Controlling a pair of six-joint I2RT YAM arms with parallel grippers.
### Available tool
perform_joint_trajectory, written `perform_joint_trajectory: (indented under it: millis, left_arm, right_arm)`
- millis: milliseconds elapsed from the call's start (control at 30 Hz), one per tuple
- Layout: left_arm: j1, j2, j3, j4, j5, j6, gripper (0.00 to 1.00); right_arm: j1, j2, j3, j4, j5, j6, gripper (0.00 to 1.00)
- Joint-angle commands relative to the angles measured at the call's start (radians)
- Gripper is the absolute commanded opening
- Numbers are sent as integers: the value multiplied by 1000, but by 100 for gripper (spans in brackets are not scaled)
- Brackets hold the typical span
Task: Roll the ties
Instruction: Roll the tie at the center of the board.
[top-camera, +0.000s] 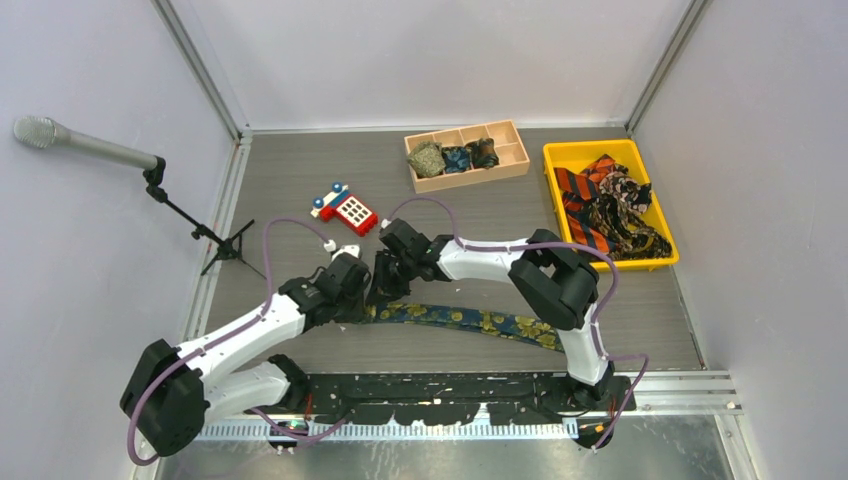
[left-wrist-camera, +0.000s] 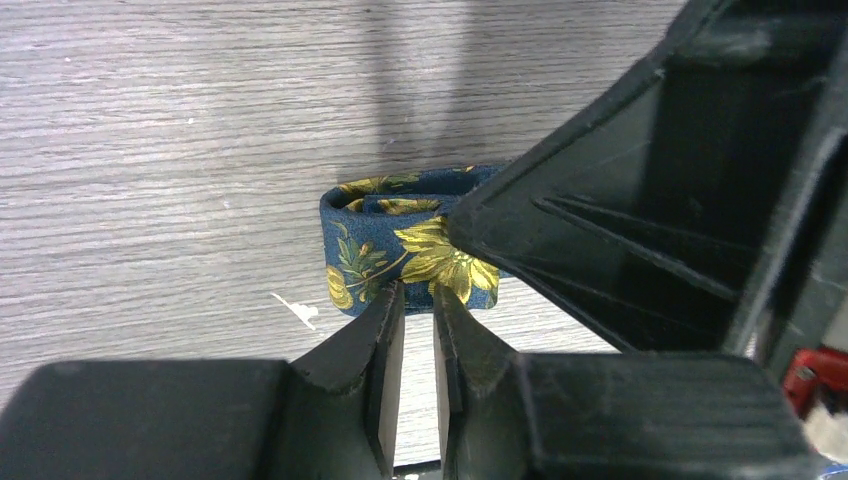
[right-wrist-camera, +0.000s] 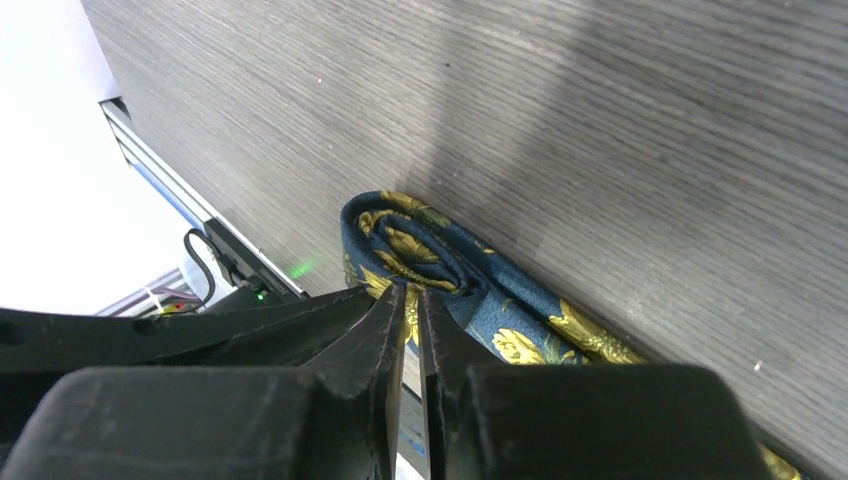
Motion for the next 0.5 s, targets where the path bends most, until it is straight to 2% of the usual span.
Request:
perform_joint_trajectory:
  millis: [0, 467]
  left_arm:
    - [-3, 13, -8, 25, -22, -12, 18]
    - [-4, 1, -7, 24, -25, -8, 17]
  right_arm:
    - [12, -89, 6, -24, 9, -1, 16]
    - [34, -57, -27, -1, 8, 8, 16]
